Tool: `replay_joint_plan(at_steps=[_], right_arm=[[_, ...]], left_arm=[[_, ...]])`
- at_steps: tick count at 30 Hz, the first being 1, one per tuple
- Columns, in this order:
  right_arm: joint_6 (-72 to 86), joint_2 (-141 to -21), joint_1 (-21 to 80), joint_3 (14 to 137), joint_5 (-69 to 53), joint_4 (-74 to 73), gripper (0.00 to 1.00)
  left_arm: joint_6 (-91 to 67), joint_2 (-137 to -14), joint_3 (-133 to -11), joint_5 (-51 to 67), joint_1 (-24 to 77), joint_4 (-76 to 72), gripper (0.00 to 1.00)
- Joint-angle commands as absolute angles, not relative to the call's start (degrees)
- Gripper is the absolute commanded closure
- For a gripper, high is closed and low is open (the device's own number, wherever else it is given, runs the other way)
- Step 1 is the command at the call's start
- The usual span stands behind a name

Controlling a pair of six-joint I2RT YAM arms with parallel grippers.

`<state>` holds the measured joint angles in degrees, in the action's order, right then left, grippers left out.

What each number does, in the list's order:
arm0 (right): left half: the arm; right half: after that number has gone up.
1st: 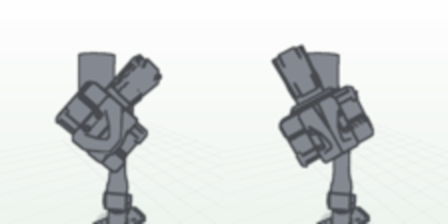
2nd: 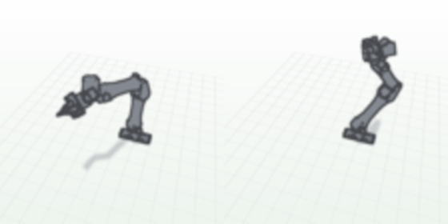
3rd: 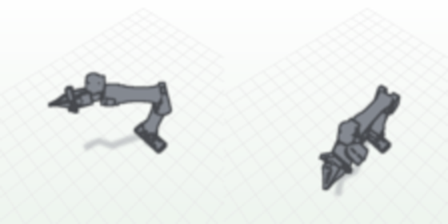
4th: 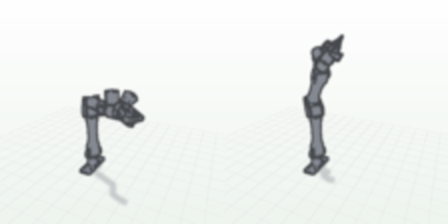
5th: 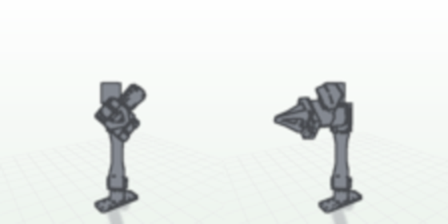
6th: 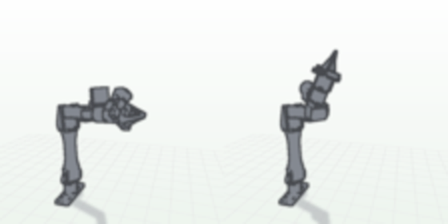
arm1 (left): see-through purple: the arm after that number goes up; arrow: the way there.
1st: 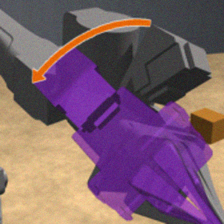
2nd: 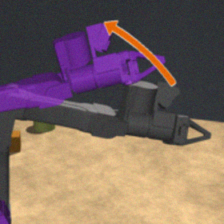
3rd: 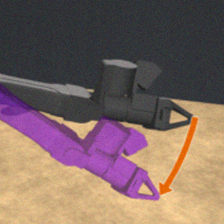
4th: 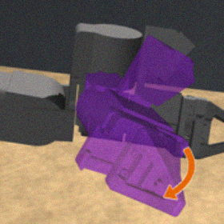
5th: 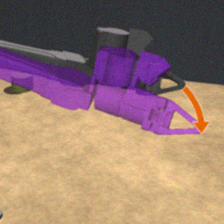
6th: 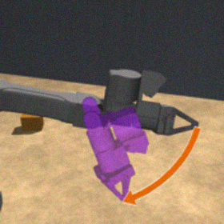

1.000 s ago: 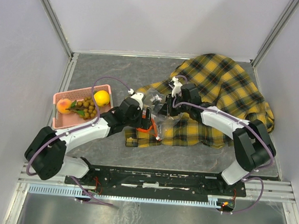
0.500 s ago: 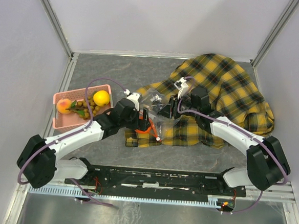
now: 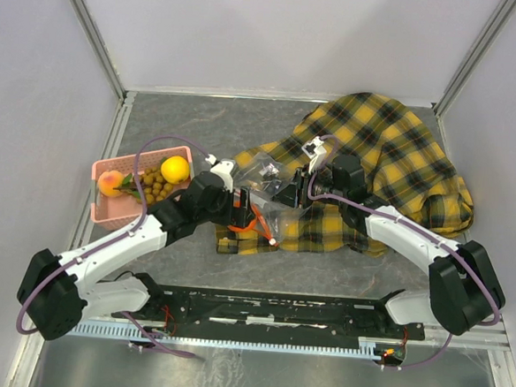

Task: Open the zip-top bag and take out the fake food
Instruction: Pick up the fake fruit from the zipper food storage bag.

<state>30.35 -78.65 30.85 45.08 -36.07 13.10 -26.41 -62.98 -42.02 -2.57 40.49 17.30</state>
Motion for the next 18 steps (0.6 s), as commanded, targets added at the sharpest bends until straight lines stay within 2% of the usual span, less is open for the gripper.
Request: replay_joint_plan(at_steps=[1, 11, 18], right_arm=[[30.2, -76.5, 30.8, 45.0, -37.4, 15.9, 0.6], [30.1, -76.7, 30.8, 44.6, -37.3, 15.7, 0.6], [30.0, -76.7, 30.8, 44.3, -37.1, 15.6, 0.6]], left_arm=[[-28.0, -58.9, -43.9, -4.3, 40.1, 19.8, 0.63], [-25.0, -54.5, -47.3, -12.0, 38.6, 27.2, 0.65], [-22.3, -51.6, -48.2, -13.7, 33.4, 29.7, 0.66]])
